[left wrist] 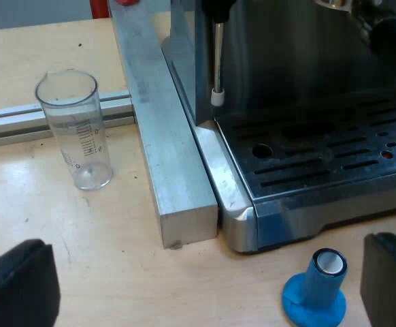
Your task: Remove mug from coffee machine
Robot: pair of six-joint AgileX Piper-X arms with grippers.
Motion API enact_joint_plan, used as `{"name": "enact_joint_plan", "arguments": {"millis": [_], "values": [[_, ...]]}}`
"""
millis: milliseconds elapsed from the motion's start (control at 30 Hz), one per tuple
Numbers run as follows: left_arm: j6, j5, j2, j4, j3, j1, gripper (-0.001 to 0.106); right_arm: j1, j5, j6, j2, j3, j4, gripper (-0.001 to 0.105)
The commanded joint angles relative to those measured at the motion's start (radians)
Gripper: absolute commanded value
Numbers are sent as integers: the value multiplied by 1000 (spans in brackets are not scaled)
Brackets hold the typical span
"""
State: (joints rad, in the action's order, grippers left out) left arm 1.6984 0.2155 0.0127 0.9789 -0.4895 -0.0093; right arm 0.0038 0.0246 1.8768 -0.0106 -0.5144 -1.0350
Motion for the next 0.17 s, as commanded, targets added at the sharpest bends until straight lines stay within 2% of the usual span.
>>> {"name": "enact_joint_plan", "arguments": {"millis": [33, 167], "values": [[2, -10, 129, -13, 3, -2, 90, 0, 3, 5, -41, -6, 16, 54], [2, -10, 129, -15, 3, -2, 90, 0, 3, 5, -41, -6, 16, 54]]}}
